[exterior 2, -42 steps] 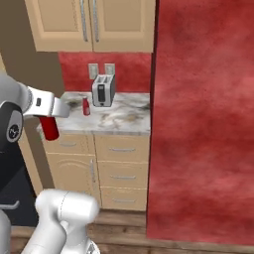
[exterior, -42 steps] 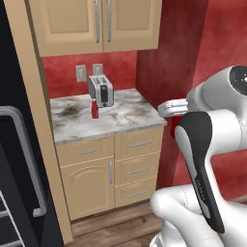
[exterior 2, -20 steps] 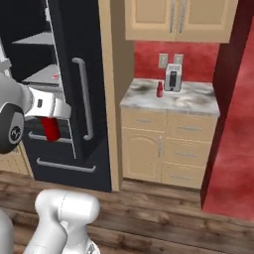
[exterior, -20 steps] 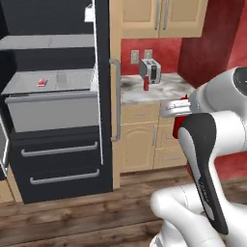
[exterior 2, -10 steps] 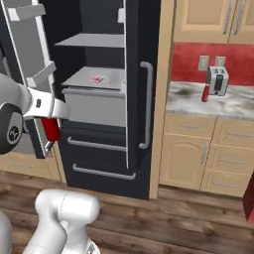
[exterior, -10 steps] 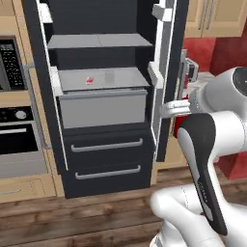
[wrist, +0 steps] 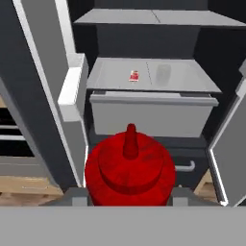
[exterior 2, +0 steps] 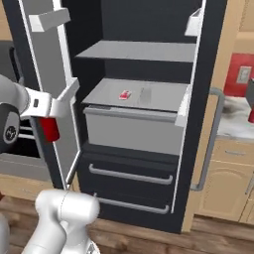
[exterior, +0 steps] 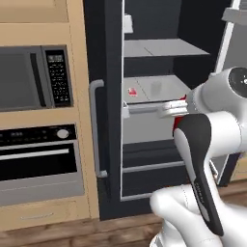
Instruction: Place the ketchup and ketchup from the counter to the top shelf of the fridge. If the existing items in the fridge are on the top shelf, move them to other shelves.
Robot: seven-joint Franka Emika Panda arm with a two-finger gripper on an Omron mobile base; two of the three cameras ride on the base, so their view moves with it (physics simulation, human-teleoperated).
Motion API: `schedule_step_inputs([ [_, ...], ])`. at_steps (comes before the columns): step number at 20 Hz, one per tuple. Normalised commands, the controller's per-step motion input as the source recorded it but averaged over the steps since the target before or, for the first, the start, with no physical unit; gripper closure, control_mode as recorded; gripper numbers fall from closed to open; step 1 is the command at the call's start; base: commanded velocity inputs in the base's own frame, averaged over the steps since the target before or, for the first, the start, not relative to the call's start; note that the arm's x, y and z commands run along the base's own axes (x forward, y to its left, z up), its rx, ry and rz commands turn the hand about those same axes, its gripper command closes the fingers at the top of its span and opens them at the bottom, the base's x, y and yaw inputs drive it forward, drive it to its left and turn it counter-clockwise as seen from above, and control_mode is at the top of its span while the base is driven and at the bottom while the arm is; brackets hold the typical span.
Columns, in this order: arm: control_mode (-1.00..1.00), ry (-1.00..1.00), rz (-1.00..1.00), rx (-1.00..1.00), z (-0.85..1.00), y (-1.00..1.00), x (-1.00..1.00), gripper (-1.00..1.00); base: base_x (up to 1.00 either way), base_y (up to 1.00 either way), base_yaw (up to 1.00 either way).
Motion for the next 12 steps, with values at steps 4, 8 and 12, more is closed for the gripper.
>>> schedule_step_inputs([
  [4,1.0,0.0,0.0,0.0,0.0,0.0,0.0,1.0,0.66,-0.17,0.0],
  [8,1.0,0.0,0.0,0.0,0.0,0.0,0.0,1.0,0.47,-0.42,0.0],
  [12,1.0,0.0,0.0,0.0,0.0,0.0,0.0,1.0,0.82,-0.11,0.0],
])
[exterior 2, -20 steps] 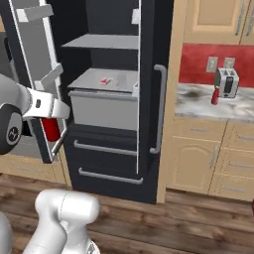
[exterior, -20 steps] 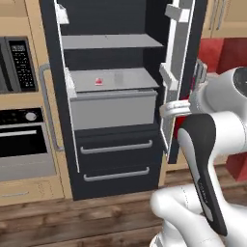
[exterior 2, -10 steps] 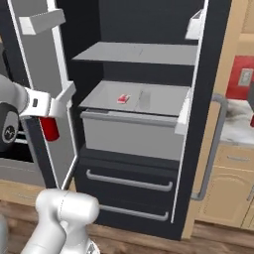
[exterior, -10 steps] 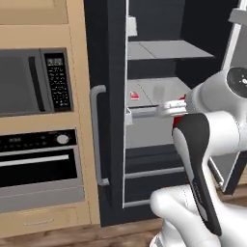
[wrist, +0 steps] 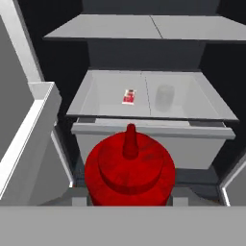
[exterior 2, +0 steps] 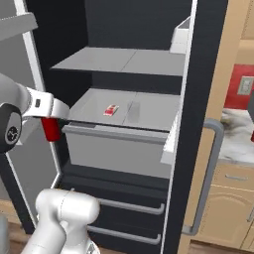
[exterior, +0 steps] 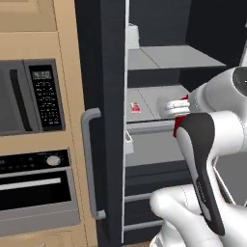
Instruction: Place the ketchup and ketchup from the counter to the top shelf of the fridge. If the existing items in the fridge are on the top shelf, move them to other shelves.
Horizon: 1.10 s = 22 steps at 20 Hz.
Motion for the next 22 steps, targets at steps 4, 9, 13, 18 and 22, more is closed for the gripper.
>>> schedule_step_inputs([
  [4,1.0,0.0,0.0,0.0,0.0,0.0,0.0,1.0,0.87,-0.09,0.0],
  [9,1.0,0.0,0.0,0.0,0.0,0.0,0.0,1.0,0.61,-0.26,-0.04],
  [13,-1.0,-0.01,-0.01,0.02,0.1,-0.06,0.08,1.0,0.31,-0.21,-0.01],
  [18,-1.0,-0.25,-0.04,0.04,0.63,-0.2,0.34,1.0,0.0,0.0,0.0],
  [22,-1.0,-0.23,0.0,0.11,0.69,-0.42,0.66,1.0,0.0,0.0,0.0],
])
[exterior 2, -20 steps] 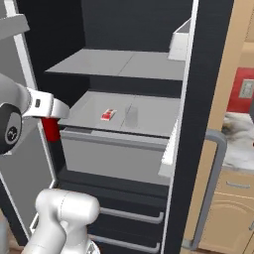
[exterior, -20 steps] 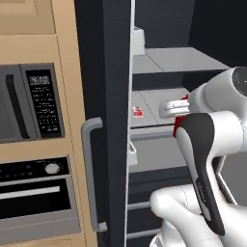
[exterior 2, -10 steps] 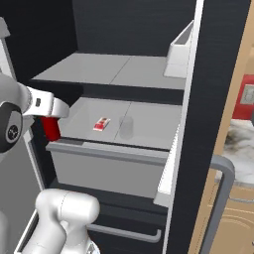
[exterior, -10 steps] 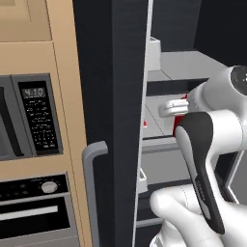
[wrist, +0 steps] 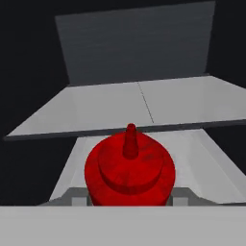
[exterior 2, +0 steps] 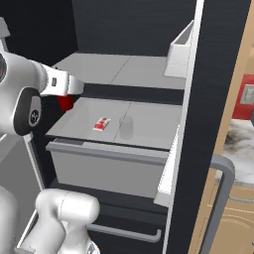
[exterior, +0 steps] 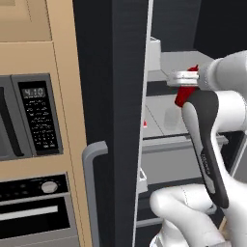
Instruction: Place the ketchup and ketchup from the counter to the top shelf of the fridge. If the existing items in the fridge are on the top shelf, move them to other shelves.
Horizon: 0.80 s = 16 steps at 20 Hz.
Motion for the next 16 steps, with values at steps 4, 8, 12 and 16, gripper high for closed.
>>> schedule_step_inputs([
  [4,-1.0,-0.14,0.0,0.1,0.55,-0.34,0.97,1.0,0.0,0.0,0.0],
  [8,-1.0,-0.01,0.0,0.04,0.18,-0.09,1.0,1.0,0.0,0.0,0.0],
  [12,-1.0,0.04,0.0,0.0,-0.02,0.0,1.0,1.0,0.0,0.0,0.0],
  [16,-1.0,0.04,0.0,0.0,-0.07,0.05,1.0,1.0,0.0,0.0,0.0],
])
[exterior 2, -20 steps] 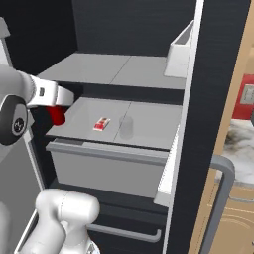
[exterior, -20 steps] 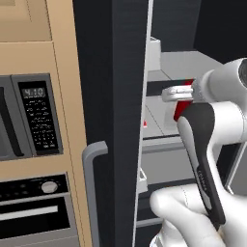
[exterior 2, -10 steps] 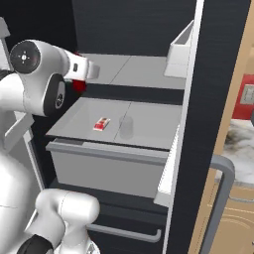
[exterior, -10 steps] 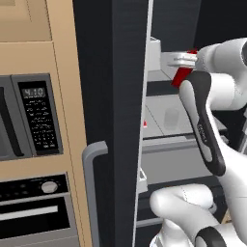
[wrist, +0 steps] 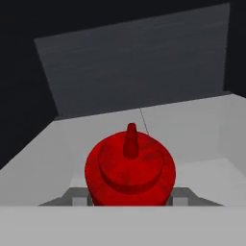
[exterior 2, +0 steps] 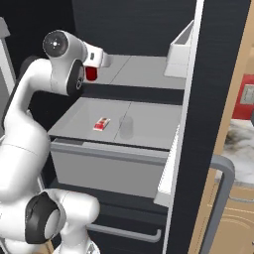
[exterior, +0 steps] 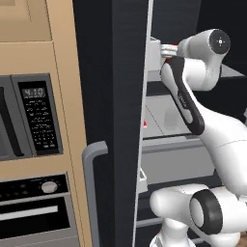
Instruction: Place the ketchup and ketchup from the counter to the top shelf of the fridge. If the existing items in the fridge are on the top shelf, move them to other shelves.
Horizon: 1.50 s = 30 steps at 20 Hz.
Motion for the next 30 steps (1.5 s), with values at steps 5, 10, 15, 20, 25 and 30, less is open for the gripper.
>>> schedule_step_inputs([
  [5,-1.0,0.08,0.0,0.0,-0.13,0.03,0.86,1.0,0.0,0.0,0.0],
  [10,-1.0,0.13,0.0,-0.03,-0.28,0.02,0.48,1.0,0.0,0.0,0.0],
  [15,-1.0,0.03,-0.01,-0.06,-0.15,0.12,0.35,1.0,0.0,0.0,0.0],
  [20,-1.0,0.0,-0.03,-0.07,-0.1,0.22,0.4,1.0,0.0,0.0,0.0],
  [25,-1.0,0.0,0.0,-0.05,-0.28,0.02,0.26,1.0,0.0,0.0,0.0],
  [30,-1.0,0.0,0.0,0.0,-0.02,0.0,0.06,-1.0,0.0,0.0,0.0],
])
